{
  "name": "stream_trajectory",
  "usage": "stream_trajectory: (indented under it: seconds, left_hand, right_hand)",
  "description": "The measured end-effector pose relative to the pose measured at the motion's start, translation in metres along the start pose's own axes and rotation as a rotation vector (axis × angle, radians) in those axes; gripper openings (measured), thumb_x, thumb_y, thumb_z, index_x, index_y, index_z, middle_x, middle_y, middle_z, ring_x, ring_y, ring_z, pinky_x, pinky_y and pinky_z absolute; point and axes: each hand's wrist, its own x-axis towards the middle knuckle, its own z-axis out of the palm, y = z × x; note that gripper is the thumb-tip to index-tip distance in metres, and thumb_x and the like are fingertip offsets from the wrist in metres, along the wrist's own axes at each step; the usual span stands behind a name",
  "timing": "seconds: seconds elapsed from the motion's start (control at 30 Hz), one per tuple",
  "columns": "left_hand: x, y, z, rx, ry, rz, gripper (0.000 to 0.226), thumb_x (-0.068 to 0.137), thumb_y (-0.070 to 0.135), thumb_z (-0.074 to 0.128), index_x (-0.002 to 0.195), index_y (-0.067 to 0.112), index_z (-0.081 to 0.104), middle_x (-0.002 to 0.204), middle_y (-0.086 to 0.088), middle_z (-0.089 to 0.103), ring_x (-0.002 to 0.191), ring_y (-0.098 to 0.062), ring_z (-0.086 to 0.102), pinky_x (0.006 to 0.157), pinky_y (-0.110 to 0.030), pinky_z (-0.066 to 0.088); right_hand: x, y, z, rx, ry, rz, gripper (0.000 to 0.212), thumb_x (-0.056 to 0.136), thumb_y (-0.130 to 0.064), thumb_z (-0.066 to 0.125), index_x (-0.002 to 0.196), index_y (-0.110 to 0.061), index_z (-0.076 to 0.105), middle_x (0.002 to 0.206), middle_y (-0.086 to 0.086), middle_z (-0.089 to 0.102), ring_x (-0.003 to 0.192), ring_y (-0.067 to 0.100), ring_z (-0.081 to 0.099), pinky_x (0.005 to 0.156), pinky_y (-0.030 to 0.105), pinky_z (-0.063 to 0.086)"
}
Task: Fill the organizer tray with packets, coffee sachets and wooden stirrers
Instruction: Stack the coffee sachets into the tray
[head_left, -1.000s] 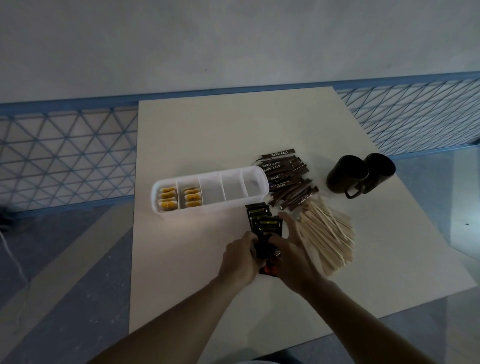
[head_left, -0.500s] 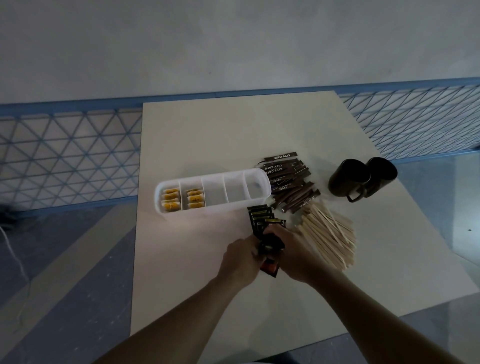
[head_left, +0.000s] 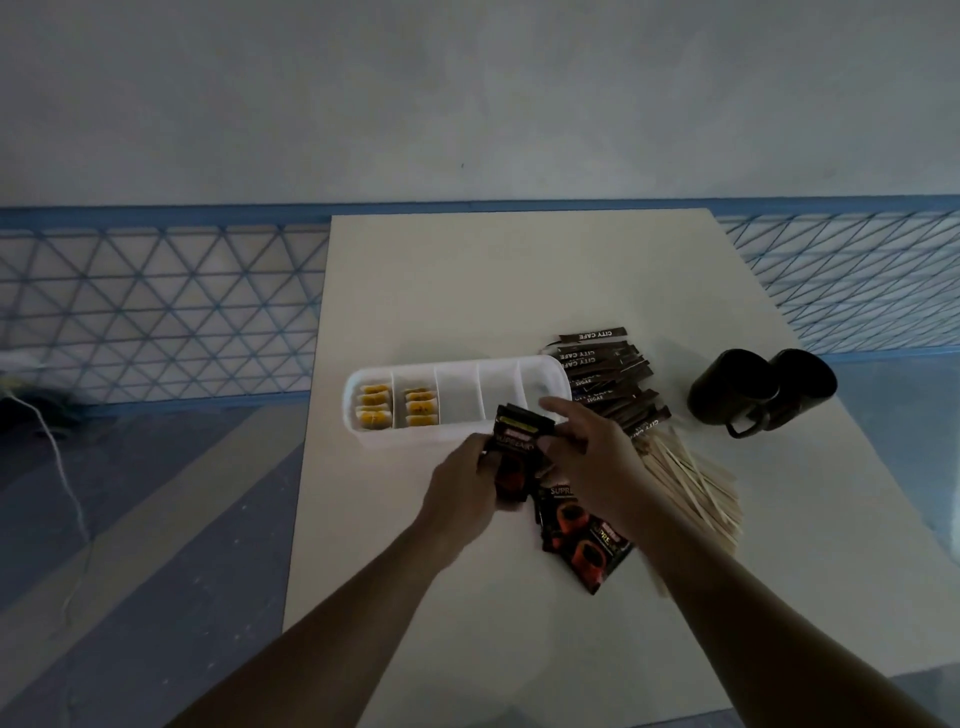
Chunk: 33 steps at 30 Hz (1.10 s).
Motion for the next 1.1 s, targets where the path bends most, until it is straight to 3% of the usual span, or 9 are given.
stream_trajectory:
  seconds: [0.17,0.23,0.33,0.4,0.57,0.7,0.83,0.93,1.1]
  left_hand:
    - [0.000,0.007,-0.010,-0.081,0.000,0.018,0.025,0.104,0.013,0.042,0.121,0.019,0.058,0.100,-0.004,0.073,0.073,-0.021,0.074,0.064,-0.036,0.062]
    - [0.001,0.009,-0.013,-0.103,0.005,0.014,0.027,0.103,0.010,0.043,0.124,0.019,0.058,0.104,-0.004,0.072,0.078,-0.019,0.074,0.068,-0.036,0.062]
    - [0.005,0.012,-0.020,-0.120,0.044,0.001,0.026,0.102,0.011,0.046,0.125,0.016,0.058,0.104,0.000,0.071,0.086,-0.014,0.074,0.077,-0.038,0.062]
    - [0.009,0.016,-0.026,-0.106,0.065,0.010,0.025,0.101,0.011,0.047,0.123,0.015,0.059,0.107,-0.002,0.071,0.090,-0.014,0.072,0.079,-0.040,0.061]
    - [0.023,0.029,-0.036,0.049,0.055,0.045,0.017,0.101,0.009,0.044,0.108,0.010,0.059,0.095,-0.007,0.070,0.078,-0.022,0.069,0.063,-0.035,0.058]
    - [0.035,0.046,-0.042,-0.343,0.059,-0.109,0.029,0.100,0.011,0.031,0.088,0.007,0.057,0.072,-0.010,0.059,0.060,-0.022,0.054,0.049,-0.030,0.042]
    - [0.045,0.057,-0.049,-0.341,0.089,-0.120,0.026,0.102,0.008,0.034,0.096,-0.002,0.058,0.078,-0.014,0.060,0.064,-0.024,0.058,0.052,-0.032,0.050]
    - [0.050,0.055,-0.057,-0.049,0.058,-0.051,0.021,0.101,0.002,0.041,0.114,-0.007,0.055,0.102,-0.019,0.063,0.081,-0.026,0.066,0.065,-0.035,0.060]
    - [0.059,0.054,-0.073,0.552,0.117,0.105,0.032,0.094,0.024,0.061,0.120,0.006,0.058,0.108,-0.014,0.064,0.092,-0.026,0.066,0.078,-0.039,0.055]
  right_hand:
    - [0.016,-0.006,0.013,0.021,0.103,-0.022,0.030,0.094,-0.017,0.065,0.123,-0.025,0.068,0.066,-0.006,0.067,0.052,0.004,0.065,0.051,0.019,0.052]
    - [0.021,-0.009,0.017,0.006,0.096,-0.041,0.032,0.095,-0.019,0.065,0.125,-0.026,0.067,0.069,-0.005,0.068,0.055,0.006,0.067,0.055,0.023,0.057]
    - [0.029,-0.015,0.022,-0.056,0.041,-0.059,0.038,0.096,-0.019,0.061,0.133,-0.029,0.060,0.091,0.001,0.071,0.064,0.005,0.068,0.056,0.019,0.054]
    - [0.036,-0.022,0.025,-0.122,-0.010,-0.052,0.042,0.098,-0.021,0.057,0.139,-0.030,0.053,0.102,0.004,0.070,0.076,0.012,0.068,0.062,0.025,0.054]
    - [0.046,-0.041,0.034,-0.243,-0.098,-0.130,0.038,0.101,-0.022,0.048,0.138,-0.028,0.047,0.094,0.004,0.066,0.073,0.012,0.067,0.060,0.024,0.055]
    - [0.059,-0.052,0.036,-0.263,-0.108,-0.203,0.046,0.097,-0.015,0.048,0.135,-0.040,0.041,0.079,-0.006,0.066,0.062,0.009,0.064,0.057,0.029,0.055]
    - [0.073,-0.062,0.036,-0.361,-0.056,-0.262,0.050,0.089,-0.011,0.050,0.123,-0.047,0.047,0.076,-0.014,0.065,0.061,0.002,0.059,0.053,0.020,0.046]
    - [0.087,-0.069,0.035,-0.497,-0.048,-0.274,0.039,0.086,-0.012,0.052,0.114,-0.040,0.054,0.074,-0.013,0.061,0.063,0.006,0.052,0.045,0.011,0.031]
    - [0.105,-0.073,0.032,-0.478,-0.138,-0.269,0.037,0.086,-0.004,0.052,0.113,-0.029,0.059,0.079,-0.006,0.061,0.064,0.000,0.050,0.050,0.003,0.037]
